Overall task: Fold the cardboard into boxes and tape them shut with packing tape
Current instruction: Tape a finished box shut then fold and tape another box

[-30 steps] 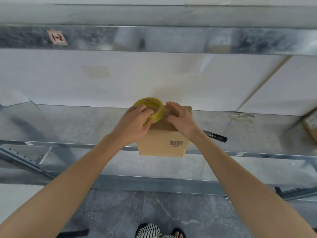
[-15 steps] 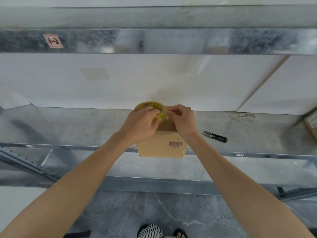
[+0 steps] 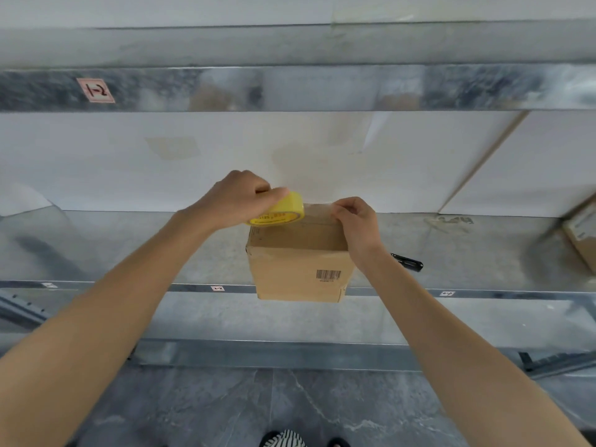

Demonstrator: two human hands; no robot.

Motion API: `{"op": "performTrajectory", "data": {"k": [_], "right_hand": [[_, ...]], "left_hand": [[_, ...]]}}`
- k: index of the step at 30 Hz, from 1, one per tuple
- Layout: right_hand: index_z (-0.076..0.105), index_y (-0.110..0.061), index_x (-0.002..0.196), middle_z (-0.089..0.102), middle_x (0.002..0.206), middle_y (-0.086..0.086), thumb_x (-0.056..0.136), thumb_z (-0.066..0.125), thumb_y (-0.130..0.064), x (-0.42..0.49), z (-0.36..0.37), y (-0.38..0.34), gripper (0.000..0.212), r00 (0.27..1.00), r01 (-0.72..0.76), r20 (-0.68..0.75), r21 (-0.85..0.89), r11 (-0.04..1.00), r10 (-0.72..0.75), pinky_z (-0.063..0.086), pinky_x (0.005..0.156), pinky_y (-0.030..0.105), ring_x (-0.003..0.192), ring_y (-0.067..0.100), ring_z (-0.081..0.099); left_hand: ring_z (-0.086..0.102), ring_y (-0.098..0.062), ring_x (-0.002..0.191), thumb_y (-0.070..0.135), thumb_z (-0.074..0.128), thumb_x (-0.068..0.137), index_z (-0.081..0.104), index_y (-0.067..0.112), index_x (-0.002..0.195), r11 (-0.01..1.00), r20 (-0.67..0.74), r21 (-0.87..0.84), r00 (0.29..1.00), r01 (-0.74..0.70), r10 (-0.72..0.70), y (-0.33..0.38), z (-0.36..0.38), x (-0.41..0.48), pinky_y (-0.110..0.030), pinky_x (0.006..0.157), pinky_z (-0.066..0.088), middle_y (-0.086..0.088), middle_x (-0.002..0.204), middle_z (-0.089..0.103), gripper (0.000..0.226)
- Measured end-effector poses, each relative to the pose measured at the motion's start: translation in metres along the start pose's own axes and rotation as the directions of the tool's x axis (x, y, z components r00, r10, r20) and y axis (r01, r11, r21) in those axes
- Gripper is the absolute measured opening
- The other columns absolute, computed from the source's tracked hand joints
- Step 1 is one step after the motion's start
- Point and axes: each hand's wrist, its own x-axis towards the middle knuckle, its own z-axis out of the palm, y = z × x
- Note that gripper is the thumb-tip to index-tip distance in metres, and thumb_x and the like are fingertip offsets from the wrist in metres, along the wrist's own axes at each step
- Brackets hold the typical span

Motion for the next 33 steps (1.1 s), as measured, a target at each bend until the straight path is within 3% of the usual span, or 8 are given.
{"op": "performTrajectory", "data": {"k": [2,5,8,13,20,24,27,33], "right_hand": [[0.056,-0.013,0.074,0.052,0.064,0.001,0.086,0.055,0.002,0.000,0.000,0.000,0.018,0.999,-0.033,0.029,0.086,0.996,0.030,0.038,0.066,0.019,0.061,0.010,0.047],[0.057,-0.010,0.073,0.052,0.064,0.003,0.085,0.056,0.002,0.001,0.000,-0.002,0.017,0.997,-0.063,0.049,0.165,0.984,0.056,0.039,0.071,0.025,0.062,0.013,0.046],[0.056,-0.009,0.073,0.050,0.059,0.000,0.088,0.060,-0.005,0.001,-0.007,-0.005,0.016,0.996,-0.078,0.053,0.148,0.986,0.071,0.045,0.070,0.027,0.058,0.012,0.046],[0.055,-0.012,0.075,0.053,0.068,0.000,0.091,0.059,-0.013,0.007,-0.032,-0.005,0.016,0.997,-0.075,-0.017,-0.083,0.994,0.074,0.043,0.050,0.025,0.057,0.011,0.046],[0.054,-0.008,0.085,0.049,0.071,0.004,0.094,0.053,-0.010,0.012,-0.053,0.015,0.009,0.977,-0.214,-0.016,-0.051,0.976,0.213,0.052,0.053,0.026,0.062,0.012,0.049],[0.048,-0.005,0.094,0.049,0.075,0.007,0.096,0.046,-0.007,0.015,-0.052,0.023,0.003,0.964,-0.266,-0.011,-0.006,0.964,0.266,0.051,0.046,0.022,0.061,0.015,0.056],[0.047,-0.004,0.096,0.049,0.075,0.006,0.097,0.044,-0.006,0.018,-0.051,0.029,0.003,0.960,-0.279,-0.017,-0.003,0.960,0.279,0.048,0.043,0.021,0.058,0.015,0.056],[0.045,-0.011,0.085,0.049,0.074,0.004,0.097,0.046,-0.011,0.020,-0.044,0.036,0.013,0.968,-0.250,-0.008,-0.117,0.961,0.251,0.045,0.044,0.025,0.057,0.015,0.052]], "left_hand": [[0.036,-0.018,0.054,0.043,0.044,0.096,0.034,0.013,0.057,0.987,0.001,-0.155,0.999,0.041,-0.042,-0.006,0.007,-0.006,-0.030,0.056,0.028,-0.004,0.057,0.039,0.050],[0.032,-0.019,0.057,0.041,0.040,0.098,0.030,0.014,0.059,0.979,-0.063,-0.203,0.997,0.035,-0.048,-0.005,0.019,-0.007,-0.031,0.057,0.026,-0.003,0.060,0.033,0.048],[0.034,-0.020,0.054,0.043,0.038,0.098,0.032,0.012,0.058,0.993,-0.080,-0.113,0.997,-0.025,0.016,0.001,0.022,0.002,-0.031,0.055,0.027,-0.006,0.058,0.036,0.051],[0.043,-0.022,0.059,0.048,0.034,0.097,0.041,0.009,0.063,0.982,-0.059,0.180,0.996,-0.055,0.066,0.018,0.026,0.016,-0.033,0.062,0.031,-0.005,0.062,0.047,0.053],[0.043,-0.023,0.063,0.054,0.039,0.093,0.037,0.013,0.059,0.948,-0.007,0.306,0.995,-0.091,0.098,0.042,0.035,0.033,-0.033,0.065,0.032,-0.001,0.063,0.044,0.053],[0.047,-0.023,0.058,0.060,0.040,0.091,0.039,0.010,0.063,1.000,0.014,0.013,1.000,-0.026,0.026,0.032,0.035,0.033,-0.032,0.062,0.035,-0.004,0.060,0.048,0.058],[0.046,-0.020,0.056,0.058,0.040,0.092,0.042,0.010,0.065,0.976,0.045,-0.215,0.998,0.045,-0.036,0.023,0.035,0.028,-0.031,0.062,0.037,-0.007,0.061,0.053,0.055],[0.039,-0.018,0.053,0.055,0.040,0.094,0.036,0.011,0.062,0.954,0.017,-0.293,0.998,0.069,-0.067,0.021,0.040,0.028,-0.031,0.059,0.033,-0.007,0.060,0.047,0.054]]}}
